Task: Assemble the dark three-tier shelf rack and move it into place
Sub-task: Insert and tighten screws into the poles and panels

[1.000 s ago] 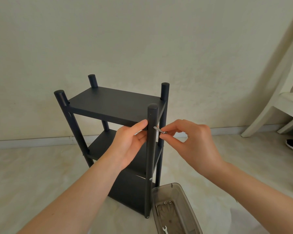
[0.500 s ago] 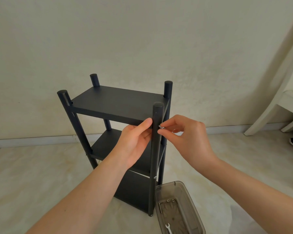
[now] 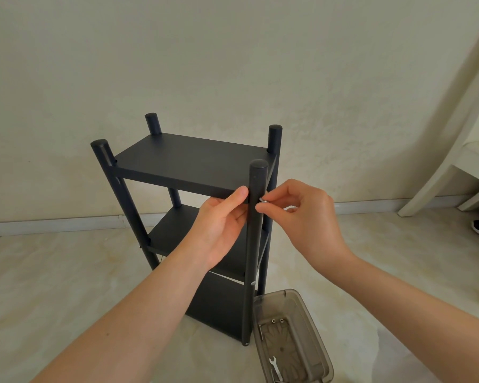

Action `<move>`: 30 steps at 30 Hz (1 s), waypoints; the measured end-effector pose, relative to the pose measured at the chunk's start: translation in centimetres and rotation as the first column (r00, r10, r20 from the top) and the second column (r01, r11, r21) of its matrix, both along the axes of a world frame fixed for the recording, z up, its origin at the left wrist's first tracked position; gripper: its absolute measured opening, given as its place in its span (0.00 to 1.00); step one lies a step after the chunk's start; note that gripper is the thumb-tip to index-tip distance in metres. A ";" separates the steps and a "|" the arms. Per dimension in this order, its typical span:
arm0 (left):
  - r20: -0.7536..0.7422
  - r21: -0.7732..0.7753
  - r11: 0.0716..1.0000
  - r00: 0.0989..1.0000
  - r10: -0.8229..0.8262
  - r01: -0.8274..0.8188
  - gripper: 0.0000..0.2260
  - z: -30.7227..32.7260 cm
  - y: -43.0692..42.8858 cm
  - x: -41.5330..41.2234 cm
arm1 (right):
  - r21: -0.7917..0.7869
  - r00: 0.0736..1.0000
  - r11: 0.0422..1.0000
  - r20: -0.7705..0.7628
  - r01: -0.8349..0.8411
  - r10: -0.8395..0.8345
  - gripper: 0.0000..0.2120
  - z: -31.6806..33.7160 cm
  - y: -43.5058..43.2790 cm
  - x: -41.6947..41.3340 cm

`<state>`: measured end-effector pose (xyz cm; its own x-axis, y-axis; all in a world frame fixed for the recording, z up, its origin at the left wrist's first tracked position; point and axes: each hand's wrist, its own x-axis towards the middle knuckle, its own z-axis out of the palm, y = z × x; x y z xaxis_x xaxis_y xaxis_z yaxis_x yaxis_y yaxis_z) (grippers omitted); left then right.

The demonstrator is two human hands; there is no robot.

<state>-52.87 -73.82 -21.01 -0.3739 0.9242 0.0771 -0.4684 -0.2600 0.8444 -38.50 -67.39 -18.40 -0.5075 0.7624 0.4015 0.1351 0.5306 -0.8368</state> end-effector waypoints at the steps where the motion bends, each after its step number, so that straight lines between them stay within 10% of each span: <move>1: -0.001 0.008 1.000 1.000 -0.007 0.007 0.09 -0.1 0.0 0.0 | -0.029 1.000 1.000 -0.010 -0.003 0.002 0.07 0.0 0.0 -0.1; 16: -0.024 0.012 0.999 0.999 -0.042 0.042 0.09 -0.2 -0.2 -0.1 | -0.368 0.986 0.914 -0.075 -0.169 0.152 0.05 0.1 0.8 -0.4; 21: 0.002 0.005 1.000 1.000 -0.018 0.018 0.10 0.0 -0.1 0.0 | 0.003 0.995 0.998 0.082 -0.059 0.059 0.09 0.3 1.0 -0.3; 30: 0.016 -0.024 0.999 0.999 0.039 -0.039 0.12 0.6 -0.2 0.7 | 0.074 0.993 0.995 0.102 -0.072 0.064 0.10 0.2 0.7 -0.4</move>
